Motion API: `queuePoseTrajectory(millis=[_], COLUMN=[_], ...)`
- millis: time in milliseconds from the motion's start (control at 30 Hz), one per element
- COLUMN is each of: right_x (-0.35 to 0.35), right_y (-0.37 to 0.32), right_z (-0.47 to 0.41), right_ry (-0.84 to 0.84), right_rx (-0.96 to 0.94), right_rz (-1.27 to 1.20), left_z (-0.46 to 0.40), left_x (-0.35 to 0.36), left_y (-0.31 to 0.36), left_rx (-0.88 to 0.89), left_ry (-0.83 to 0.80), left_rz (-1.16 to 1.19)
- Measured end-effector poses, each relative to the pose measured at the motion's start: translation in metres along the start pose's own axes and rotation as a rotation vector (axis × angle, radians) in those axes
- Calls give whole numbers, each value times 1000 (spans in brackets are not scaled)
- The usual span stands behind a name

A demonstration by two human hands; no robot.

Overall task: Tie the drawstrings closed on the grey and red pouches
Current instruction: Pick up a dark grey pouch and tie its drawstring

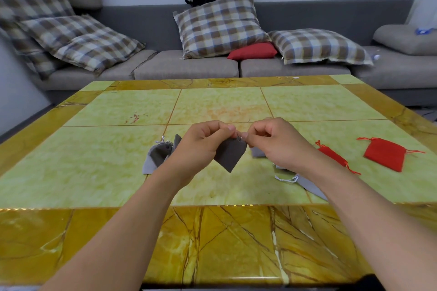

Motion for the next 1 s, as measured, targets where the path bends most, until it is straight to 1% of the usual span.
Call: queuePoseTrajectory(millis=[100, 200, 300, 367, 467, 533, 633, 733, 800, 900, 1000], right_x=[0, 2, 6, 9, 10, 10, 8, 0, -4, -6, -8], right_y=[-5, -4, -2, -1, 0, 1, 0, -5, -10, -15, -11], right_z=[0, -1, 0, -1, -1, -1, -1, -2, -3, -1, 0], right_ry=[21, 8, -36, -59, -62, -44, 0, 68, 83, 61, 70], right_rx=[-40, -48, -37, -34, -23, 4, 67, 58, -16, -134, -152], right_rz=[88, 107, 67, 55, 32, -54, -283, -357, -311, -147, -112], left_z=[-1, -1, -1, -2, -3, -4, -4, -4, -3, -1, -1], left_x=[0, 2, 3, 4, 2, 1, -3, -7, -6, -5, -4], left_y=[-2, -5, -5, -5, -4, -3, -2, -1, -1, -1, -1], left_rx=[-24, -37, -33, -29, -18, -18, -16, -10, -7, -16, -23], left_ry=[19, 14, 7, -28, -40, -35, -26, -19, -25, -31, -36], left_rz=[10, 45, 115, 185, 188, 192, 218, 196, 177, 200, 222])
Point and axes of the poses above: each hand's wrist, its own z-axis away from the middle knuckle, its own x-axis out of the palm, y = z × x, the point moved 8 cm from there along -z, towards the middle knuckle, and after that the axes turned 12 degrees about -x, right-handed, at the moved point
